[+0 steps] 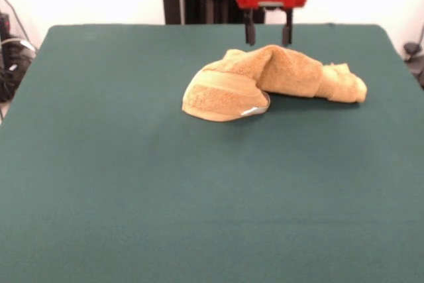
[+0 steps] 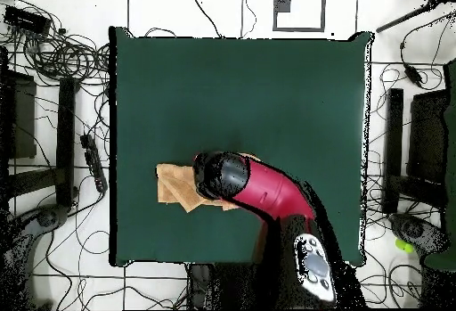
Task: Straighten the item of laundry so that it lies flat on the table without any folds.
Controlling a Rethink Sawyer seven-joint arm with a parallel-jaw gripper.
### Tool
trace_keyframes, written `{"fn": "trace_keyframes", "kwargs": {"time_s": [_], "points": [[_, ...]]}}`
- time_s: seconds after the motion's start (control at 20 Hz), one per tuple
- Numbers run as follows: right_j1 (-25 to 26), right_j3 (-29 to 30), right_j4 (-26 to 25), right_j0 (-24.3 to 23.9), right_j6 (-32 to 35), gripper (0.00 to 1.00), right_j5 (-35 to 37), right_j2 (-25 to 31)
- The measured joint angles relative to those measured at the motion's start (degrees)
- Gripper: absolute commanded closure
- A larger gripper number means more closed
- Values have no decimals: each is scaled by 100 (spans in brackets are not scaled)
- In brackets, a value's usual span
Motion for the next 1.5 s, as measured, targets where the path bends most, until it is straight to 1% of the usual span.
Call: {"fn": "trace_keyframes", "kwargs": {"time_s": [0.2, 0.3, 0.5, 0.8, 1.15, 1.4, 1.45, 1.5], "points": [[375, -380, -32, 69, 0, 0, -4, 22], [730, -725, -30, 139, 0, 0, 2, 22], [1039, -1071, -36, 244, 0, 0, 68, 23], [1634, -1866, -37, 494, 0, 0, 563, 38], [1668, -1891, -39, 368, 0, 0, 619, 60], [1446, -1895, -46, 161, 0, 0, 1086, 59], [1376, -1897, -48, 122, 0, 0, 1226, 58], [1224, -1908, -48, 53, 0, 0, 1538, 58]]}}
